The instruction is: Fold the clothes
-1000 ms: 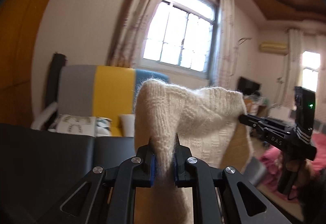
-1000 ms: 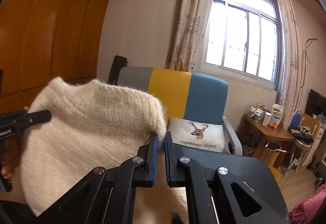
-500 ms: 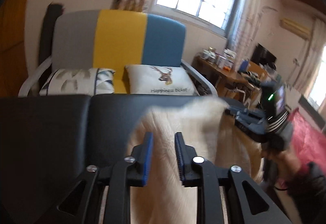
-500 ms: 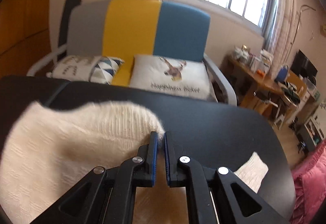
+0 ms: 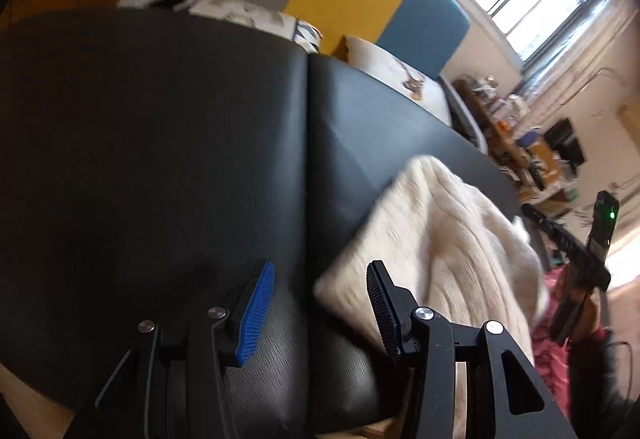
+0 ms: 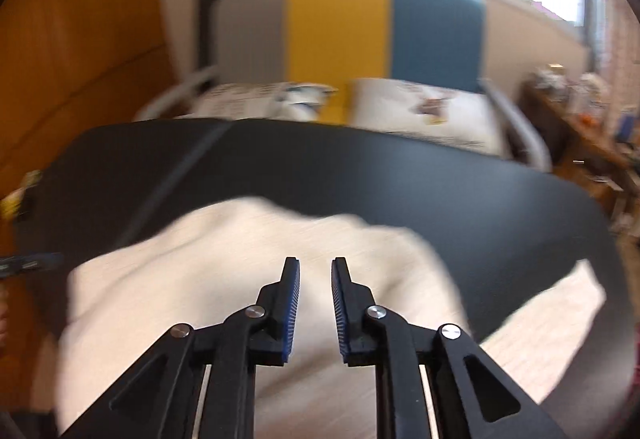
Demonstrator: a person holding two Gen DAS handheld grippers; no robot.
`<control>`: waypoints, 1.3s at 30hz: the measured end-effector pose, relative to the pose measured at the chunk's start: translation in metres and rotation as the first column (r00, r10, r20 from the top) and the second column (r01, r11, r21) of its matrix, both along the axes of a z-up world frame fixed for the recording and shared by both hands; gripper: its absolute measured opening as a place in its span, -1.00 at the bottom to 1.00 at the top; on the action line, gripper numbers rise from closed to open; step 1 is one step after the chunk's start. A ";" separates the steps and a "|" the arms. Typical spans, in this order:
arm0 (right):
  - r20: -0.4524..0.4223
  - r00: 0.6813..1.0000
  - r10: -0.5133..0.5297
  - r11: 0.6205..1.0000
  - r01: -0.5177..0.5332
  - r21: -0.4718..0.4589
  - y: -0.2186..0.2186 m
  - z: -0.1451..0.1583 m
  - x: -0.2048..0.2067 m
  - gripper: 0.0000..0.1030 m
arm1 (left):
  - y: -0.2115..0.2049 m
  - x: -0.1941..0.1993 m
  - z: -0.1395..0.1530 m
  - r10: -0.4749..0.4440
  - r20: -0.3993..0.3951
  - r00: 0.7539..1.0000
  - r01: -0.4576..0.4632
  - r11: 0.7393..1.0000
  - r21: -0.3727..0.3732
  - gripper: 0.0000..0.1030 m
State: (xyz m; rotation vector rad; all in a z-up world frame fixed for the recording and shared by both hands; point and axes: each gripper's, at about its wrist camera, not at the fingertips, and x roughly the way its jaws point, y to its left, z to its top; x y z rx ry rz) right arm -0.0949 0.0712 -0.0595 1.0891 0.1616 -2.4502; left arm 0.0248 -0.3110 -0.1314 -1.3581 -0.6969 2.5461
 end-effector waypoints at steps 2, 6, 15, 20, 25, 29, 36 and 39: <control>0.060 0.997 0.049 0.997 -0.045 -0.060 -0.005 -0.007 0.016 -0.70 | 0.004 0.001 -0.007 -0.031 -0.006 0.999 0.032 0.998 0.060 -0.03; 0.111 0.990 0.089 0.993 -0.079 -0.088 -0.014 -0.024 0.041 -0.70 | 0.009 -0.011 -0.020 -0.054 0.011 0.998 0.053 0.994 0.095 -0.02; 0.174 0.979 0.105 0.991 -0.088 -0.099 -0.009 -0.043 0.057 -0.70 | 0.040 -0.042 -0.032 -0.159 0.044 0.986 0.155 0.985 0.073 -0.03; 0.192 0.978 0.084 0.993 -0.067 -0.092 -0.005 -0.051 0.053 -0.70 | 0.055 -0.046 -0.024 -0.132 -0.001 0.991 0.132 0.990 0.050 -0.79; 0.175 0.982 0.073 0.996 -0.062 -0.067 -0.009 -0.049 0.047 -0.70 | 0.047 -0.041 0.015 -0.068 -0.116 0.991 0.065 0.997 -0.034 -0.80; 0.183 0.983 0.030 1.000 -0.029 -0.008 -0.017 -0.054 0.029 -0.75 | 0.032 -0.036 0.049 -0.031 -0.177 0.984 0.005 0.989 -0.146 -0.81; 0.213 0.977 0.030 0.997 -0.045 0.064 -0.044 -0.078 0.001 -0.79 | -0.003 -0.035 0.064 0.024 -0.208 0.978 -0.094 0.937 -0.336 -0.81; 0.214 0.976 0.034 0.994 -0.055 0.096 -0.059 -0.084 -0.009 -0.79 | -0.005 -0.035 0.066 0.022 -0.211 0.977 -0.111 0.901 -0.419 -0.81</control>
